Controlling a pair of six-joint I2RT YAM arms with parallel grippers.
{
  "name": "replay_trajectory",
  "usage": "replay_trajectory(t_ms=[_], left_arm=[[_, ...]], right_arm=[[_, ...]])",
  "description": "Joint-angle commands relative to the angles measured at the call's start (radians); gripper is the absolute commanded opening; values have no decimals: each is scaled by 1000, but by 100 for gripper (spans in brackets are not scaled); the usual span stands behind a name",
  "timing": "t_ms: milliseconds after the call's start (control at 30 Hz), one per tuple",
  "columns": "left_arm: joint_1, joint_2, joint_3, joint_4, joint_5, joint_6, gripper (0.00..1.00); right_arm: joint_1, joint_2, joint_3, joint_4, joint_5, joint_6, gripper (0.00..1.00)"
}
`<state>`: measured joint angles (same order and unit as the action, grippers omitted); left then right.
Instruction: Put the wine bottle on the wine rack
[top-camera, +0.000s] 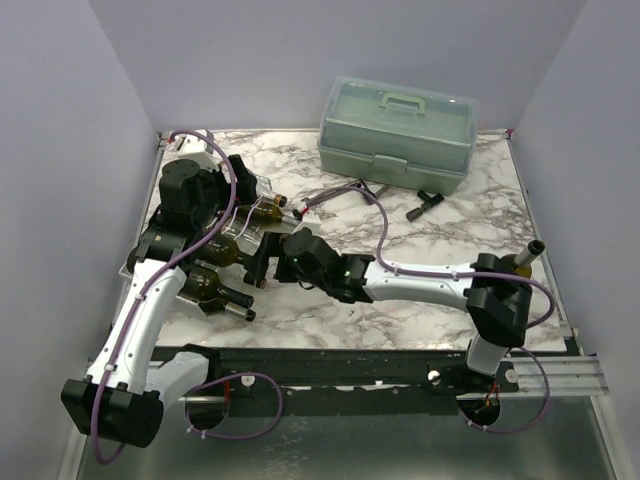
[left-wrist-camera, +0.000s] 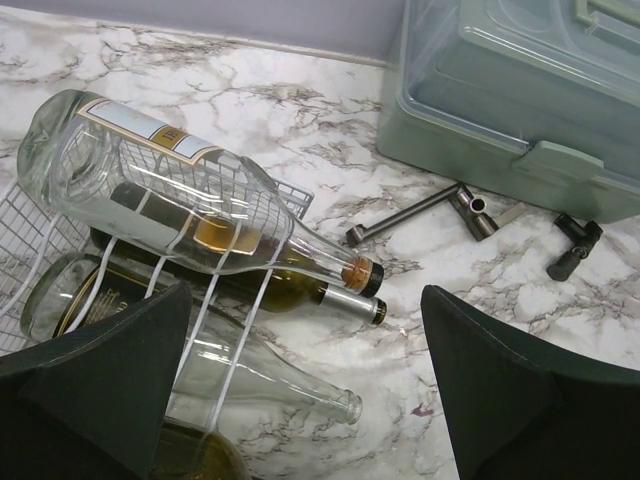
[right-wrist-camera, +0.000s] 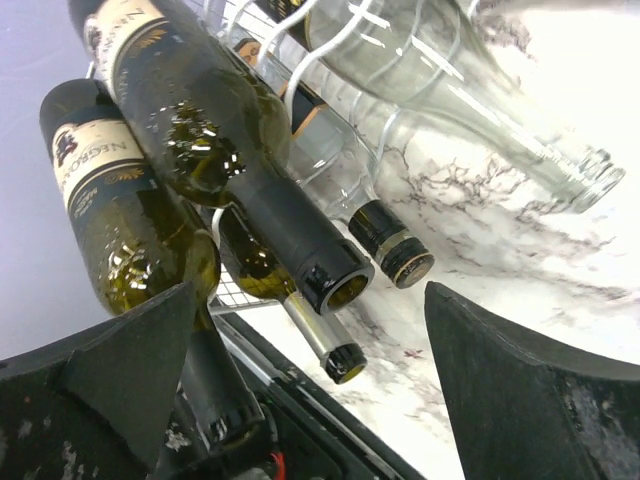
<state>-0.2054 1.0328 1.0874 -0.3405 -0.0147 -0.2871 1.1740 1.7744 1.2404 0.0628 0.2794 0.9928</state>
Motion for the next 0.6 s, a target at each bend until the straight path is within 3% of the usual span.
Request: replay_trajectory(t_ms=[0, 167, 567], left_arm=[[-15, -4, 0, -15, 7, 10, 99], [-22, -6, 2, -18, 14, 6, 99], [-42, 1, 0, -17, 7, 5, 99]], right_arm=[[-6, -121, -34, -50, 19, -239, 100], [-7, -213, -25, -198, 91, -426, 100], [-10, -497, -19, -543, 676, -614, 100]])
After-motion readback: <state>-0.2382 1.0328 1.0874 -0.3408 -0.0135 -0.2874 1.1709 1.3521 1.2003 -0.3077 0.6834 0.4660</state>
